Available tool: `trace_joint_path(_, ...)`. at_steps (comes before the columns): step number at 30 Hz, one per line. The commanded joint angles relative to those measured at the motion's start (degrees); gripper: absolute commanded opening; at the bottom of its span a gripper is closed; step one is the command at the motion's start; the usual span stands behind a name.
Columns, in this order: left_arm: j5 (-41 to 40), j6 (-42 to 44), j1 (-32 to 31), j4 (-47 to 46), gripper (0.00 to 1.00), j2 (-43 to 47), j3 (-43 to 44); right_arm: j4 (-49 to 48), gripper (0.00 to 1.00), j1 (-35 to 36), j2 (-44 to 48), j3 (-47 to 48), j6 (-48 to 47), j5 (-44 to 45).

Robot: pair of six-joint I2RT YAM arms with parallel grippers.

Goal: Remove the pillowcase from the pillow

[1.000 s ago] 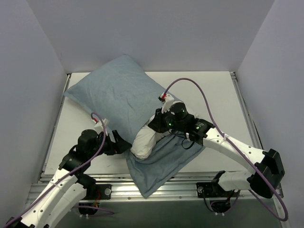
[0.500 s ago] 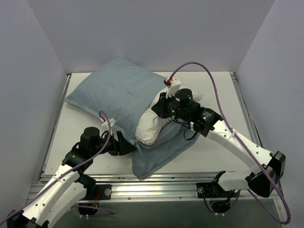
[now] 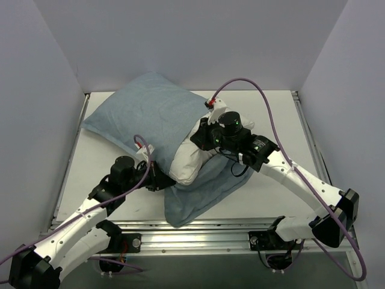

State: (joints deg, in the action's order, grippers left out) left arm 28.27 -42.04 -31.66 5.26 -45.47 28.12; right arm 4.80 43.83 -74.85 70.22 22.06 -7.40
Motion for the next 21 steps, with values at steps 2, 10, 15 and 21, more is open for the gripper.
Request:
trace_joint_path(2, -10.7, 2.9, -0.2, -1.2, 0.03, -2.1, 3.1, -8.3, 0.0, -1.4, 1.6, 8.2, 0.2, -1.6)
trace_joint_path(10, -43.5, 0.9, -0.2, 17.1, 0.02, -3.6, 7.0, -5.1, 0.0, -8.1, 8.8, 13.1, 2.5, -4.9)
trace_joint_path(15, -47.3, -5.6, -0.2, 10.9, 0.02, -6.0, 2.0, -5.1, 0.0, -8.2, 10.6, 17.8, 4.0, -9.8)
trace_joint_path(21, -55.0, -12.3, -0.2, 9.8, 0.02, -7.2, 0.2, -1.2, 0.0, -8.2, 11.6, 24.0, 4.3, -13.2)
